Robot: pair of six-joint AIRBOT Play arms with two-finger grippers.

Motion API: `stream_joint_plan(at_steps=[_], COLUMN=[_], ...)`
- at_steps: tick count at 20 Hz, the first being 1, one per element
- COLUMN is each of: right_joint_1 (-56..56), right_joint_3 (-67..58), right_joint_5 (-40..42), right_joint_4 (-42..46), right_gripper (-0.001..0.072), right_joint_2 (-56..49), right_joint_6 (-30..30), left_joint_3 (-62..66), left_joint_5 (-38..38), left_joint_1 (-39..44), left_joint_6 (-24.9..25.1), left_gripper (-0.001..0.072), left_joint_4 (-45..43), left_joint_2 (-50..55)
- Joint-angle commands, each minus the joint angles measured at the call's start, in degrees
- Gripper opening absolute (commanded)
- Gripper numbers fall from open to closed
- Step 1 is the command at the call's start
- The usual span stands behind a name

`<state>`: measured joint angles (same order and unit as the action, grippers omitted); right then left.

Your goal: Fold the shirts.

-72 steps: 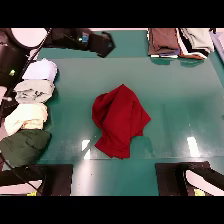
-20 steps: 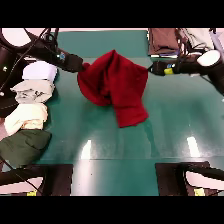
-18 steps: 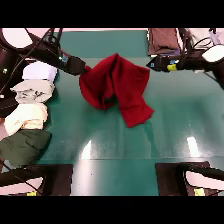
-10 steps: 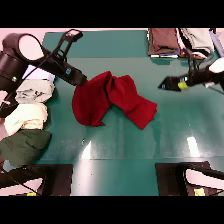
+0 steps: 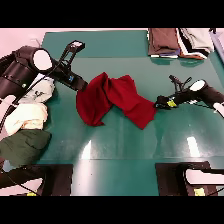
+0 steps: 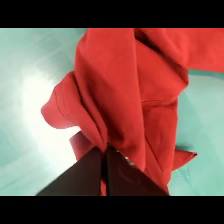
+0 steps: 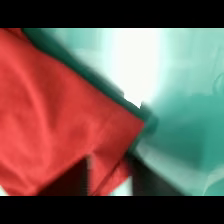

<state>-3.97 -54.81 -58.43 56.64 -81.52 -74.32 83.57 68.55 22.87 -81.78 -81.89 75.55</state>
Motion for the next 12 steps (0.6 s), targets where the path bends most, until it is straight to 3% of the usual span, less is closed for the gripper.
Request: stream_joint_plan(at_steps=[1,5,8,12], right_joint_1=[2.45,2.45,0.24,-3.76], right_joint_3=[0.37,-7.15,-17.90,-30.29], right_joint_5=[6.19,6.78,2.84,-3.19], right_joint_4=[-0.04,0.39,0.46,0.48], right_gripper=[0.0045,0.0018,0.0017,0.0017], right_joint_2=[-0.68,6.58,16.28,29.07], right_joint_6=[0.50,2.54,2.89,2.84], left_joint_3=[-0.20,4.52,13.64,25.70], left_joint_5=[-0.55,-0.44,-0.35,-0.44], left_joint_1=[0.00,-0.07,-0.07,-0.04], left_joint_6=[-0.70,-4.31,-5.42,-6.29], left_gripper=[0.0025,0.0024,0.0024,0.0024], left_joint_4=[-0.31,-5.64,-11.39,-11.34], left_joint_2=[-0.04,-2.84,-8.74,-18.12])
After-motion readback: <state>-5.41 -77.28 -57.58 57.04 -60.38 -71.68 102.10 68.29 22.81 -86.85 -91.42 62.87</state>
